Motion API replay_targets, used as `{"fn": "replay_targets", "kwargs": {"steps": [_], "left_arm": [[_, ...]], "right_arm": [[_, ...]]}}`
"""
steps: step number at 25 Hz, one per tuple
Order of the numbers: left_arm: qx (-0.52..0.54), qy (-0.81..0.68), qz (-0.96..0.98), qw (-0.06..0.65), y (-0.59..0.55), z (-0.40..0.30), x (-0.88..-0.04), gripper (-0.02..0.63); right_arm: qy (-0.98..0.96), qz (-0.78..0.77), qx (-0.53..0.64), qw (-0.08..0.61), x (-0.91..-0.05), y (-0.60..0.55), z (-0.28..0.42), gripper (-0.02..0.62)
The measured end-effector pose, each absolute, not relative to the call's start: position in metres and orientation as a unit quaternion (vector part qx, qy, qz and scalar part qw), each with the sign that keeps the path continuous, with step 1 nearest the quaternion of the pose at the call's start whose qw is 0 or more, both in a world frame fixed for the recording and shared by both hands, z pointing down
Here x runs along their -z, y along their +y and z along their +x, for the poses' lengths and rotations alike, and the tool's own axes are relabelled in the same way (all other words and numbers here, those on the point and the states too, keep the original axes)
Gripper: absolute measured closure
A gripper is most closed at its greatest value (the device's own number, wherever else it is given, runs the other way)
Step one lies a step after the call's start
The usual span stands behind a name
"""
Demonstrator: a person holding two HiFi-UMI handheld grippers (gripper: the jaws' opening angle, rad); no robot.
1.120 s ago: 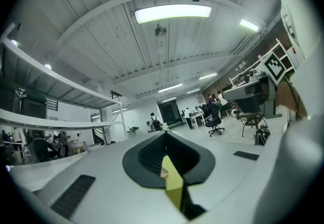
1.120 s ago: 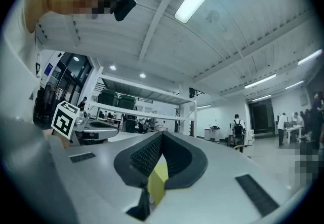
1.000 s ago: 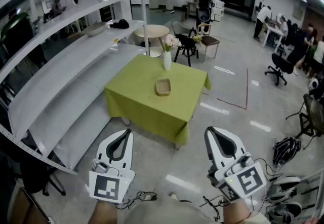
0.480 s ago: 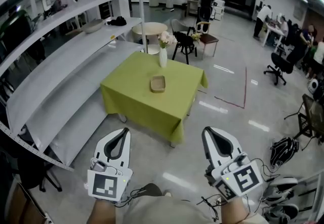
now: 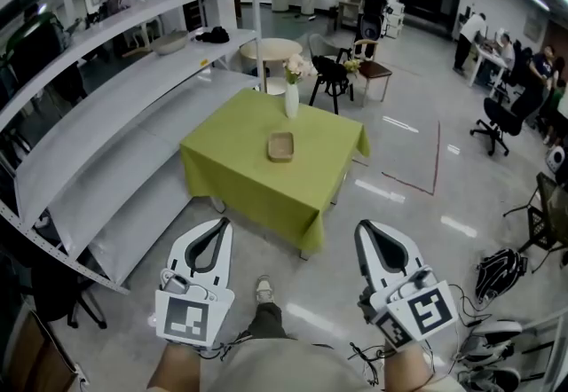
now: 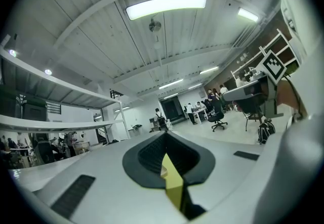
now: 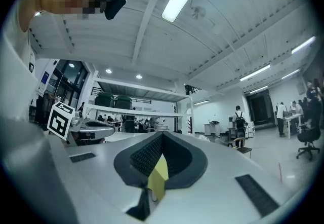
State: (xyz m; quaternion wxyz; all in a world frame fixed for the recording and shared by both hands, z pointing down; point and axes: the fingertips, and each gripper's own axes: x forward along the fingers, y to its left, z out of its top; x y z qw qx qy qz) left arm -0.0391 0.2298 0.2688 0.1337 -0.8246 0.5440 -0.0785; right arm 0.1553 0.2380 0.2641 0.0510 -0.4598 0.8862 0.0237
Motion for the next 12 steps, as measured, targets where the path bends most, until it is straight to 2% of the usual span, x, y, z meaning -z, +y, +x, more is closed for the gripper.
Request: {"fn": "replay_targets", "kwargs": {"steps": [12], "left_arm": [[0.082,0.543,-0.826,0.128,0.173,-0.049,-0.288,0.6]], "right_arm": [[0.89,-0.454,-0.021,0.031,-0.282,0.178,0.14,0.589]]}}
